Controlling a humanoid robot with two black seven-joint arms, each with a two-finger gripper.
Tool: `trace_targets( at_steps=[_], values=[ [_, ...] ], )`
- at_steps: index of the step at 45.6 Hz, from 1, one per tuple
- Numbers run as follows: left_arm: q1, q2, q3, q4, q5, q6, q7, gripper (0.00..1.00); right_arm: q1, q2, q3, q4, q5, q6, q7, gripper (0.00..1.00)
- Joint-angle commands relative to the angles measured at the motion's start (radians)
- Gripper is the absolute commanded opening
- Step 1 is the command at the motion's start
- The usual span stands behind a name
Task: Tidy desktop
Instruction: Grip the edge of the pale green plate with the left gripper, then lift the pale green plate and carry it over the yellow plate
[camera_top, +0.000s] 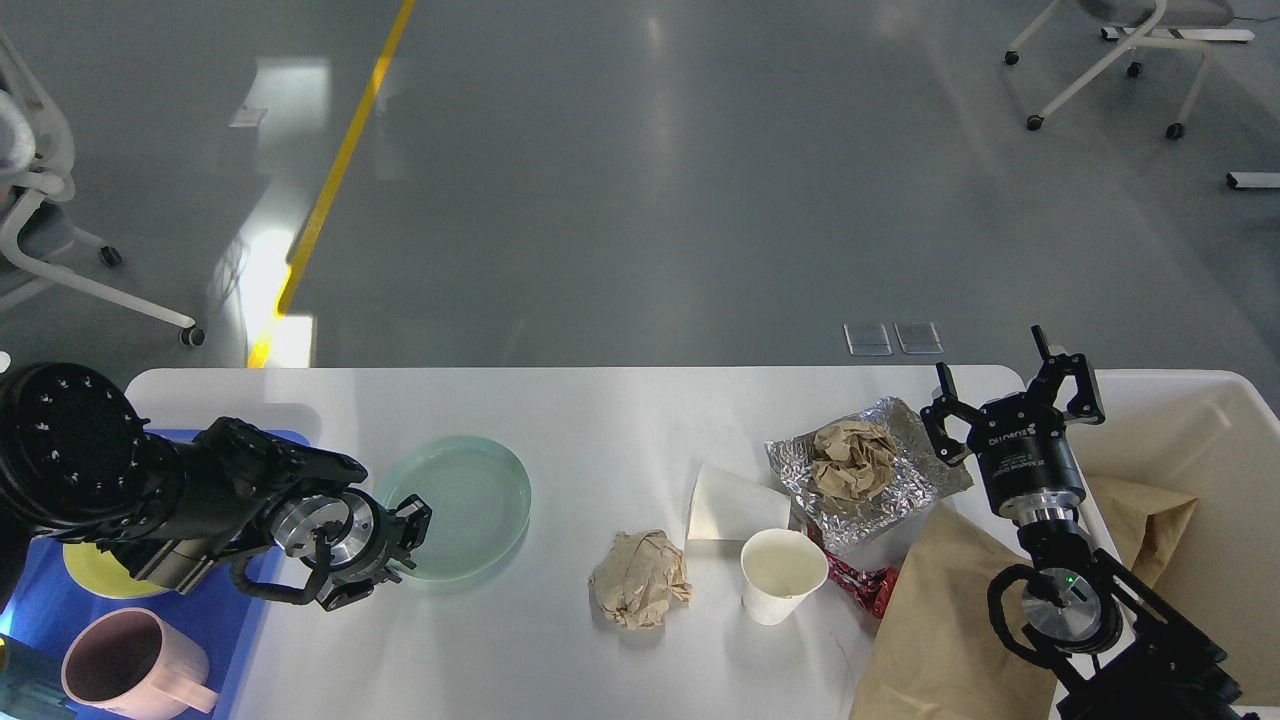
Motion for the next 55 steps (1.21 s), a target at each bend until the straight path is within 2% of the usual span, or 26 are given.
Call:
trace_targets(
  at_steps=[1, 7, 15, 29, 36, 41, 49, 55],
  values=[
    [-0.002, 0.002, 0.001, -0.002, -0.011, -0.001, 0.002, 0.11, 0.0, 0.0, 0.0, 0.0, 0.0, 0.0, -0.001, 1.0],
    [-0.005, 0.005, 0.007, -0.011, -0.031, -0.001, 0.006, 0.0, 0.0, 0.0, 0.0, 0.0, 0.0, 0.0, -0.001, 1.0],
    [-0.01, 0.014, 0.007, -0.014, -0.031, -0.001, 0.052, 0.0, 0.0, 0.0, 0.0, 0.0, 0.0, 0.0, -0.001, 1.0],
    [-0.037, 0.024, 0.008, -0.034, -0.031, -0.001, 0.062, 0.0, 0.0, 0.0, 0.0, 0.0, 0.0, 0.0, -0.001, 1.0],
    [-0.128, 0.071, 0.031, -0.112, -0.031, -0.009, 0.082, 0.0, 0.0, 0.0, 0.0, -0.002, 0.0, 0.0, -0.001, 1.0],
    [-0.218, 0.097, 0.071, -0.161, -0.031, -0.064, 0.08, 0.0, 0.0, 0.0, 0.0, -0.002, 0.0, 0.0, -0.001, 1.0],
    [-0.341, 0.152, 0.114, -0.252, -0.031, -0.132, 0.059, 0.0, 0.0, 0.0, 0.0, -0.002, 0.0, 0.0, -0.001, 1.0],
    [-0.453, 0.182, 0.171, -0.333, -0.029, -0.185, 0.017, 0.0, 0.0, 0.0, 0.0, -0.003, 0.0, 0.0, -0.001, 1.0]
  ],
)
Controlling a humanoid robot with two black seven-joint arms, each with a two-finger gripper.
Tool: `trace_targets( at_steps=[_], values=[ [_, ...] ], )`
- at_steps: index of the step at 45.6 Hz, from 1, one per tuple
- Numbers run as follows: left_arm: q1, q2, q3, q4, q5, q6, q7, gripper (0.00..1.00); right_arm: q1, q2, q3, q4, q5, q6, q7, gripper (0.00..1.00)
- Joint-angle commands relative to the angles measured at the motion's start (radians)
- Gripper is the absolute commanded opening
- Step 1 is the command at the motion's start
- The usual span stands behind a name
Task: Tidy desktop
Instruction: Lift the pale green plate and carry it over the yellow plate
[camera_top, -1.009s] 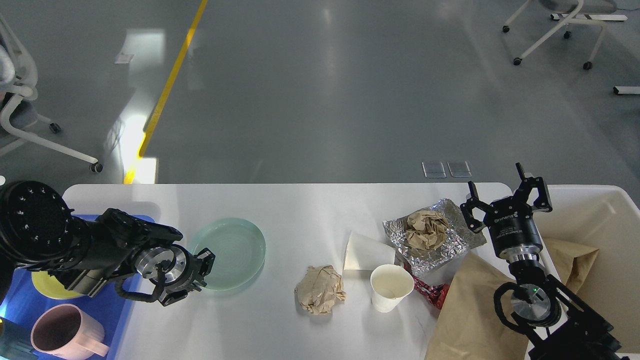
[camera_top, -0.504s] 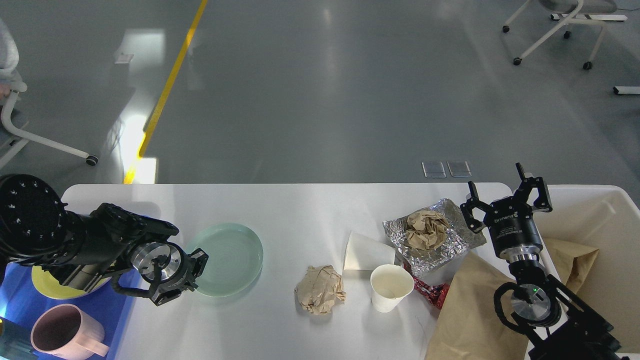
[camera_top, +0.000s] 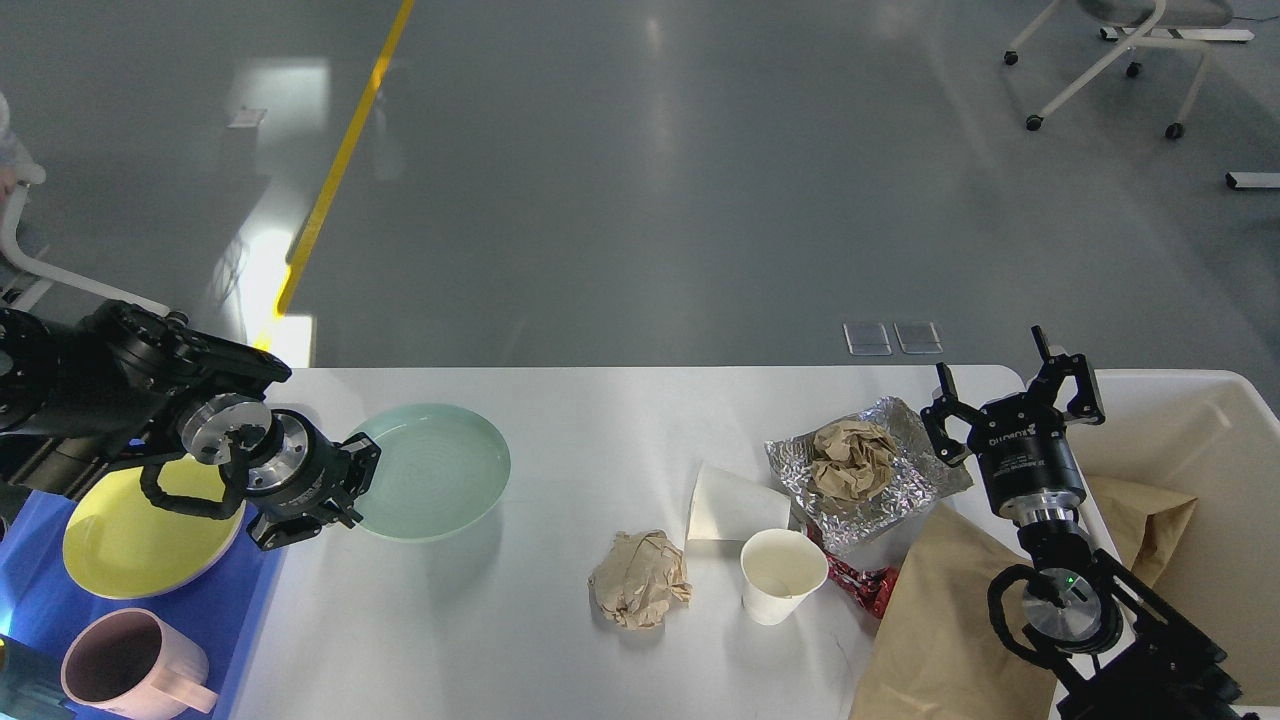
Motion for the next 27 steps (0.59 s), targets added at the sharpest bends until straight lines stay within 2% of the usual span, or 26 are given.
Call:
trace_targets(
  at_steps=[1, 12, 19, 27],
  values=[
    [-0.116, 0.025, 0.06, -0.086, 0.001, -0.054, -0.045, 0.0, 0.0, 0.0, 0.0, 0.0, 0.0, 0.0, 0.001, 1.0],
    [-0.441, 0.002, 0.236, -0.339, 0.009, -0.1, -0.195, 0.0, 0.0, 0.0, 0.0, -0.001, 0.0, 0.0, 0.0, 1.0],
    [-0.645, -0.009, 0.323, -0.445, 0.011, -0.172, -0.217, 0.0, 0.0, 0.0, 0.0, -0.001, 0.0, 0.0, 0.0, 1.0],
    [-0.855, -0.032, 0.409, -0.516, 0.012, -0.321, -0.241, 0.0, 0.0, 0.0, 0.0, 0.0, 0.0, 0.0, 0.0, 1.0]
  ],
)
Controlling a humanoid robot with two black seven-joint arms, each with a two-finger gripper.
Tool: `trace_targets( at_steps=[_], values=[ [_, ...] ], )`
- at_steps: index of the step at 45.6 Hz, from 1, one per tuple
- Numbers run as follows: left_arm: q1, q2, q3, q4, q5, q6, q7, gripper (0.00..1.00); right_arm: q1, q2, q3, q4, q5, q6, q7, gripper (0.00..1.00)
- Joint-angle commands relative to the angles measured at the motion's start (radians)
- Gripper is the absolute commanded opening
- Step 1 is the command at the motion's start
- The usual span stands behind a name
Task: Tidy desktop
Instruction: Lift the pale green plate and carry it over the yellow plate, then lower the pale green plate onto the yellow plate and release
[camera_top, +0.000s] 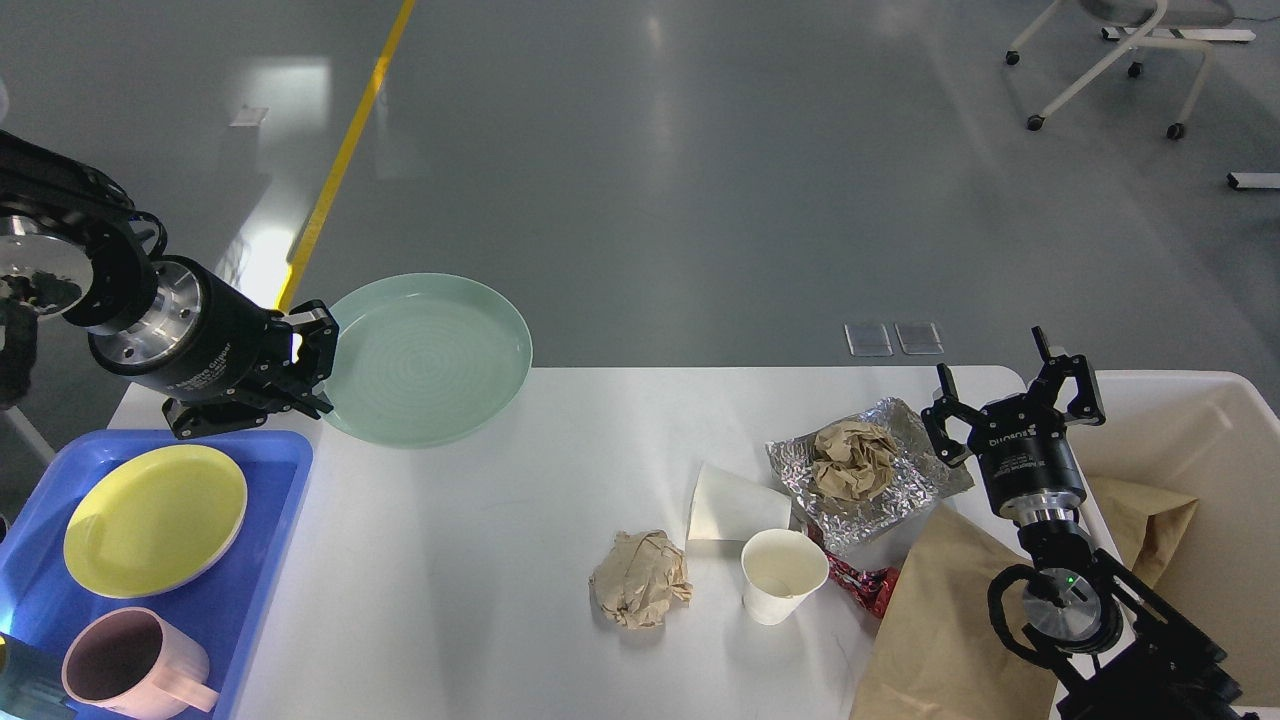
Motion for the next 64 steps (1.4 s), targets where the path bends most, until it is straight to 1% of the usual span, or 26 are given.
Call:
trace_targets(
  at_steps=[1, 4, 9, 14, 19, 23, 26, 34, 37, 38, 42, 46, 52, 57, 64],
  values=[
    [-0.14, -0.009, 0.056, -0.041, 0.002, -0.116, -0.011, 0.0, 0.0, 0.0, 0.0, 0.002, 0.0, 0.0, 0.001, 1.0],
    [-0.164, -0.021, 0.072, -0.042, 0.002, -0.16, -0.013, 0.0, 0.0, 0.0, 0.0, 0.002, 0.0, 0.0, -0.001, 1.0],
    [-0.161, -0.043, 0.08, -0.042, 0.002, -0.167, -0.014, 0.0, 0.0, 0.0, 0.0, 0.002, 0.0, 0.0, -0.001, 1.0],
    [-0.16, -0.035, 0.102, -0.042, 0.005, -0.183, -0.014, 0.0, 0.0, 0.0, 0.0, 0.002, 0.0, 0.0, -0.001, 1.0],
    [-0.155, -0.015, 0.143, -0.026, 0.032, -0.223, -0.017, 0.0, 0.0, 0.0, 0.0, 0.002, 0.0, 0.0, -0.001, 1.0],
    [-0.147, 0.04, 0.18, 0.001, 0.074, -0.23, -0.025, 0.0, 0.0, 0.0, 0.0, 0.002, 0.0, 0.0, -0.001, 1.0],
    [-0.135, 0.107, 0.197, 0.026, 0.132, -0.23, -0.03, 0.0, 0.0, 0.0, 0.0, 0.002, 0.0, 0.0, -0.001, 1.0],
    [-0.045, 0.273, 0.211, 0.136, 0.273, -0.23, -0.031, 0.0, 0.0, 0.0, 0.0, 0.003, 0.0, 0.0, 0.001, 1.0],
    [0.013, 0.331, 0.209, 0.19, 0.311, -0.23, -0.03, 0.0, 0.0, 0.0, 0.0, 0.003, 0.0, 0.0, -0.001, 1.0],
    [0.062, 0.373, 0.2, 0.231, 0.339, -0.23, -0.031, 0.0, 0.0, 0.0, 0.0, 0.003, 0.0, 0.0, -0.001, 1.0],
    [0.17, 0.448, 0.177, 0.326, 0.373, -0.226, -0.033, 0.0, 0.0, 0.0, 0.0, 0.003, 0.0, 0.0, -0.001, 1.0],
    [0.317, 0.509, 0.1, 0.431, 0.38, -0.226, -0.033, 0.0, 0.0, 0.0, 0.0, 0.003, 0.0, 0.0, -0.001, 1.0],
    [0.549, 0.56, -0.039, 0.57, 0.393, -0.226, -0.03, 0.0, 0.0, 0.0, 0.0, 0.003, 0.0, 0.0, -0.001, 1.0],
    [0.707, 0.591, -0.153, 0.681, 0.414, -0.22, -0.03, 0.0, 0.0, 0.0, 0.0, 0.003, 0.0, 0.0, 0.001, 1.0],
    [0.88, 0.605, -0.286, 0.822, 0.414, -0.216, -0.026, 0.0, 0.0, 0.0, 0.0, 0.003, 0.0, 0.0, -0.001, 1.0]
  ],
)
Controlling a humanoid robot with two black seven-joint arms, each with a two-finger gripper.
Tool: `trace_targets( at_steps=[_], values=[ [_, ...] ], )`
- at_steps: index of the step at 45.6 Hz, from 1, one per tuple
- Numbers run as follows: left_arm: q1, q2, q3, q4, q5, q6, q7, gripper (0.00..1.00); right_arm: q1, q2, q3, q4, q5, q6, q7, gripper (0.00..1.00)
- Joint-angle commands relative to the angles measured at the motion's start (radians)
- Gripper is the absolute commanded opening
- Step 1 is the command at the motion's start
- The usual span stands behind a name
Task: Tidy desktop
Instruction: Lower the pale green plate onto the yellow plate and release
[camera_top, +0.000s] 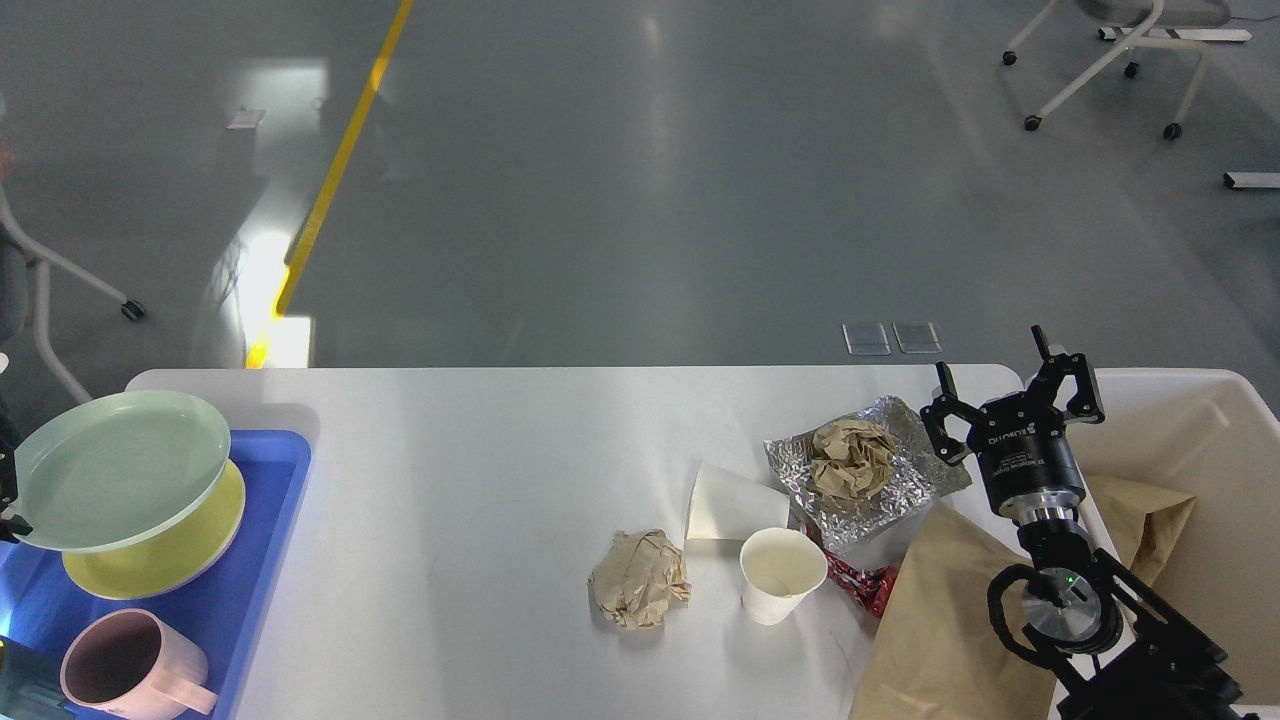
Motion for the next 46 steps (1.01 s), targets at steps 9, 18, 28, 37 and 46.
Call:
trace_targets(
  at_steps=[9, 18, 28, 37, 46],
  values=[
    [0.342, -0.009, -0.283, 0.283, 0.001, 0.013, 0.012, 0.0, 0.0, 0.0, 0.0, 0.0, 0.0, 0.0, 0.001, 1.0],
    [0.498, -0.083, -0.421, 0.426, 0.004, 0.045, 0.052, 0.0, 0.0, 0.0, 0.0, 0.0, 0.0, 0.0, 0.0, 1.0],
    [0.595, -0.16, -0.467, 0.498, 0.003, 0.142, 0.085, 0.0, 0.0, 0.0, 0.0, 0.0, 0.0, 0.0, 0.0, 1.0],
    [0.617, -0.198, -0.467, 0.498, 0.007, 0.162, 0.086, 0.0, 0.0, 0.0, 0.0, 0.0, 0.0, 0.0, 0.0, 1.0],
    [0.62, -0.198, -0.47, 0.495, 0.012, 0.16, 0.086, 0.0, 0.0, 0.0, 0.0, -0.001, 0.0, 0.0, 0.0, 1.0]
  ],
)
